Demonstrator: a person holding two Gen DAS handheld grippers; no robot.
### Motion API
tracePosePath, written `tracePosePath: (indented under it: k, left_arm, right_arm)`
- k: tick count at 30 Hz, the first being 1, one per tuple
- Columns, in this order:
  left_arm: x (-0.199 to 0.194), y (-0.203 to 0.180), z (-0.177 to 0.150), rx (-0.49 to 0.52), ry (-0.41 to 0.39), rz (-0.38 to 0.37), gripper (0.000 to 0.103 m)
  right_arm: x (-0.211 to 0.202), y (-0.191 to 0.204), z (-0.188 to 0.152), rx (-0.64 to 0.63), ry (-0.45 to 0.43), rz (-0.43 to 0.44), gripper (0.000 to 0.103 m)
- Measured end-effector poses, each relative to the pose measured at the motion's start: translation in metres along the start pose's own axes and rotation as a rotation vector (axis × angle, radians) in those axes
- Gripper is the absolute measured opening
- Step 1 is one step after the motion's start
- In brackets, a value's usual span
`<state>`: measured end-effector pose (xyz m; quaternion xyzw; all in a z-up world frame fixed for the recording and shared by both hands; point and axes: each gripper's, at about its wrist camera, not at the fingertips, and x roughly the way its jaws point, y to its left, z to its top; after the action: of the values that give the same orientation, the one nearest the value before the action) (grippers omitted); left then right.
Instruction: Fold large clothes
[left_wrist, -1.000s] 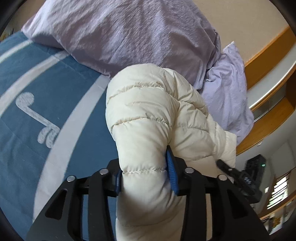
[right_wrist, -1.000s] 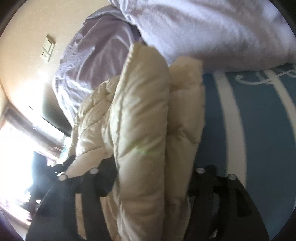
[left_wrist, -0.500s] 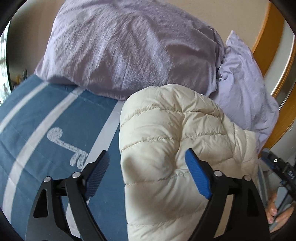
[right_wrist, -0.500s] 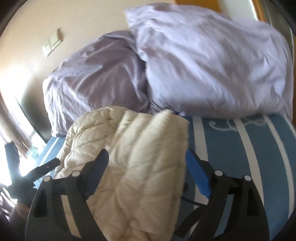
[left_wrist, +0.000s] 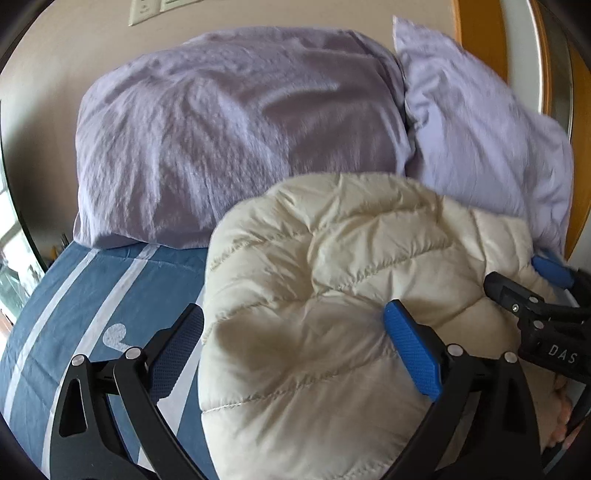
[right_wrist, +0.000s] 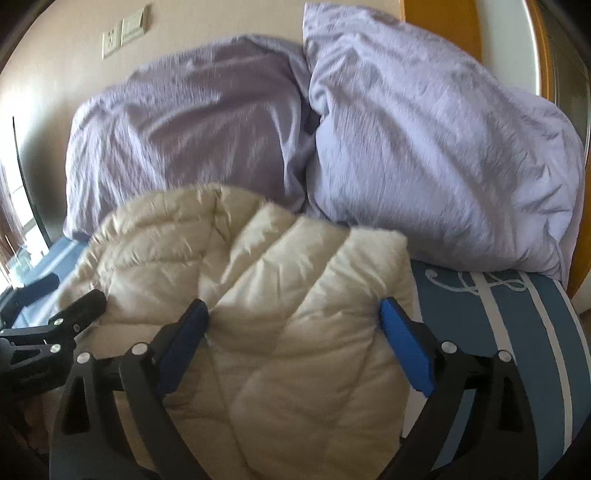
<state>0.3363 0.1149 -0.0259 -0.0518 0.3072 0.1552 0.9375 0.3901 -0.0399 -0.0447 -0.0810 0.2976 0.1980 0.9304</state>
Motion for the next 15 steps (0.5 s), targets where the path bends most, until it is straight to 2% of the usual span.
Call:
tracePosePath:
  k: [3, 8, 15]
  left_arm:
    - [0.005, 0.0, -0.004, 0.009, 0.002, -0.007, 0.099]
    - [0.021, 0.007, -0.007, -0.034, 0.054, -0.05, 0.101]
    - [0.033, 0.009, -0.012, -0.049, 0.078, -0.063, 0.102]
  right_arm:
    - [0.008, -0.006, -0.004, 0.016, 0.018, 0.02, 0.094]
    - [0.021, -0.013, -0.01, 0.052, 0.058, 0.043, 0.096]
    - [0.03, -0.018, -0.017, 0.081, 0.078, 0.051, 0.097]
